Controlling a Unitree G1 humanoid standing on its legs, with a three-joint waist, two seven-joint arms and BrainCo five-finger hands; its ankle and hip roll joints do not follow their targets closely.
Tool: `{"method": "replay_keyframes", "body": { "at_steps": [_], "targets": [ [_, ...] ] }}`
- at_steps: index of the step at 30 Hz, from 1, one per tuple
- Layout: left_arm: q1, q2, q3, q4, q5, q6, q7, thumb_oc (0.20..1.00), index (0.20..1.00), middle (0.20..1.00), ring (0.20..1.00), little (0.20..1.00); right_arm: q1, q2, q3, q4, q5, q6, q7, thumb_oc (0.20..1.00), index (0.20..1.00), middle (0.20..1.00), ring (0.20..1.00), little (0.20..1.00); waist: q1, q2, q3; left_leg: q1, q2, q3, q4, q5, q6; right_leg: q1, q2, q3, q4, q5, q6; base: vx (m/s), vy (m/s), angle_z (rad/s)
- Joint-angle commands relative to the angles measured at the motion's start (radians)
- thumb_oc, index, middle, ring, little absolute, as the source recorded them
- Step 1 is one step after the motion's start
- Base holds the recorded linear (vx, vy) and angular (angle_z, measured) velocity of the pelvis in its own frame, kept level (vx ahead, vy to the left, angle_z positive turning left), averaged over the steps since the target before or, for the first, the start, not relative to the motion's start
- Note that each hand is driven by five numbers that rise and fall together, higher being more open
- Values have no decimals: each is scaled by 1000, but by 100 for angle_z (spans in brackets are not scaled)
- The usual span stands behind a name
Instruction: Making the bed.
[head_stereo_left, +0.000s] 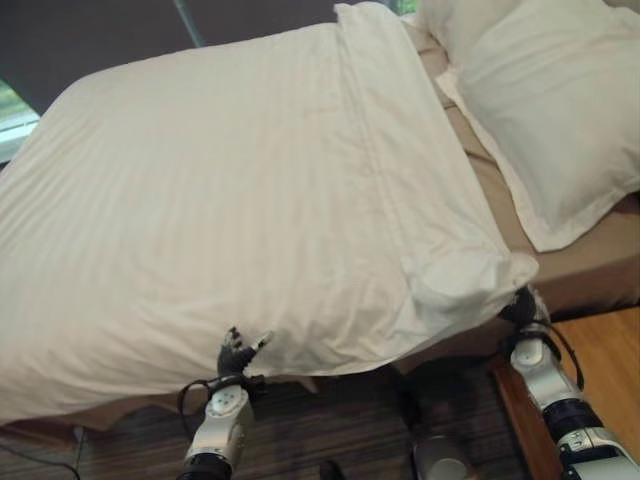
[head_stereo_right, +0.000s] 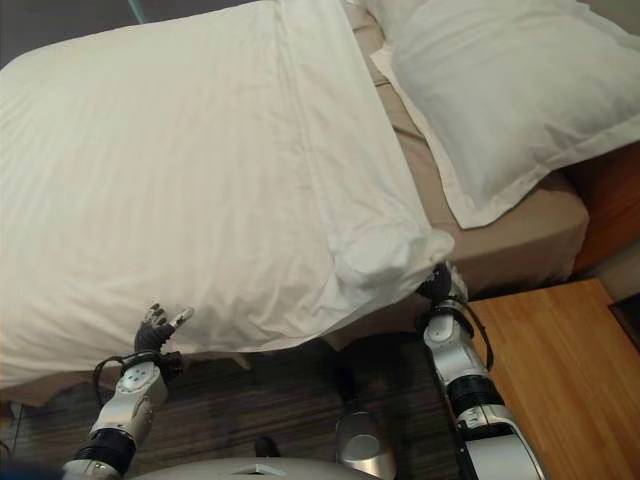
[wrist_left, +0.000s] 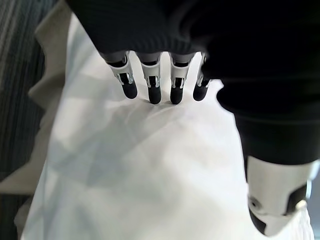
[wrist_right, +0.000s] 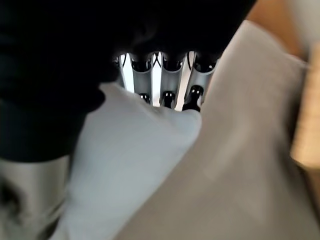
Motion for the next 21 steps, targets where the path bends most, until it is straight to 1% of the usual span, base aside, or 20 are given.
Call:
{"method": "replay_keyframes", "body": {
  "at_steps": [1,2,4,5,6,8,9,12,13,14,15,16,17,18,19,20,21],
  "targets": [
    [-51,-14,11,70,-26,-69,8,1000,1000,1000,1000,1000,238,-33,87,464,-62,174,24,1000,1000,1000,1000,1000,-95,11,29,3,21,-17,12,-55,16,22,-87,5,17,-171,66,-25,-27,-7],
    [-52,-13,11,70,-26,-69,8,1000,1000,1000,1000,1000,236,-33,88,465,-62,173,24,1000,1000,1000,1000,1000,-94,10,27,-1,21,-15,12,-52,15,18,-86,7,17,-168,64,-12,-36,2],
    [-61,-17,-25,77,-15,-63,4,1000,1000,1000,1000,1000,250,-8,98,604,-65,203,61,1000,1000,1000,1000,1000,-90,12,27,4,21,-24,12,-52,15,30,-88,-5,17,-174,63,-1,-32,13],
    [-61,-16,-25,77,-15,-63,4,1000,1000,1000,1000,1000,249,-7,98,605,-64,202,61,1000,1000,1000,1000,1000,-89,11,26,1,22,-22,12,-49,14,26,-87,-3,17,-171,62,-11,-57,24],
    [-48,-12,-48,59,1,-59,-9,1000,1000,1000,1000,1000,269,1,106,694,-89,226,89,1000,1000,1000,1000,1000,-77,9,24,0,24,-28,12,-45,12,33,-91,-19,17,-174,60,-14,-56,25],
    [-37,-5,-48,46,12,-60,-14,1000,1000,1000,1000,1000,285,-8,99,733,-108,240,85,1000,1000,1000,1000,1000,-68,3,26,-1,26,-32,12,-42,10,39,-92,-29,17,-175,61,-5,-58,13],
    [-28,0,-40,38,20,-62,-10,1000,1000,1000,1000,1000,292,-24,91,742,-135,251,68,1000,1000,1000,1000,1000,-58,-9,28,0,29,-38,12,-40,9,47,-92,-39,17,-175,61,0,-41,0],
    [-21,3,-35,28,21,-66,-6,1000,1000,1000,1000,1000,292,-36,87,740,-151,259,53,1000,1000,1000,1000,1000,-53,-15,29,1,31,-41,12,-39,8,50,-93,-46,17,-175,61,-1,-35,-8],
    [-8,8,-27,13,24,-71,-2,1000,1000,1000,1000,1000,276,-68,90,723,-192,266,23,1000,1000,1000,1000,1000,-38,-31,30,2,36,-45,12,-37,6,57,-94,-51,17,-175,62,-7,-50,-17],
    [0,8,-28,7,25,-72,-3,1000,1000,1000,1000,1000,262,-88,93,716,-216,272,13,1000,1000,1000,1000,1000,-30,-39,31,3,38,-45,12,-36,4,60,-95,-57,17,-176,63,-7,-50,-31],
    [0,8,-28,7,25,-72,-3,1000,1000,1000,1000,1000,262,-88,93,716,-216,272,13,1000,1000,1000,1000,1000,-30,-39,32,3,38,-45,12,-36,4,61,-95,-57,17,-176,63,-17,-52,-43],
    [37,14,-28,-12,25,-79,-9,1000,1000,1000,1000,1000,223,-122,91,713,-243,285,-16,1000,1000,1000,1000,1000,-2,-58,30,1,46,-52,12,-33,2,69,-96,-70,17,-178,65,-14,-37,-32],
    [38,14,-28,-13,25,-78,-9,1000,1000,1000,1000,1000,223,-122,91,714,-243,285,-17,1000,1000,1000,1000,1000,-3,-58,30,2,46,-52,12,-33,2,69,-96,-70,17,-178,65,-12,-47,-33],
    [59,23,-18,-31,19,-80,-18,1000,1000,1000,1000,1000,185,-148,69,670,-183,254,-33,1000,1000,1000,1000,1000,10,-71,26,1,49,-55,12,-32,1,72,-95,-74,17,-178,67,2,-9,-21],
    [59,23,-18,-31,19,-80,-18,1000,1000,1000,1000,1000,185,-148,69,669,-182,254,-33,1000,1000,1000,1000,1000,10,-71,26,1,49,-54,12,-32,1,72,-95,-74,17,-178,67,7,-15,-14],
    [58,24,-9,-31,8,-80,-19,1000,1000,1000,1000,1000,165,-162,46,605,-125,226,-50,1000,1000,1000,1000,1000,13,-78,24,3,51,-53,12,-32,1,75,-93,-74,17,-177,68,5,-6,4],
    [58,24,-9,-31,8,-80,-19,1000,1000,1000,1000,1000,165,-162,46,605,-125,226,-50,1000,1000,1000,1000,1000,13,-78,24,2,51,-53,12,-32,1,73,-93,-73,17,-176,68,3,4,14]
  ]
}}
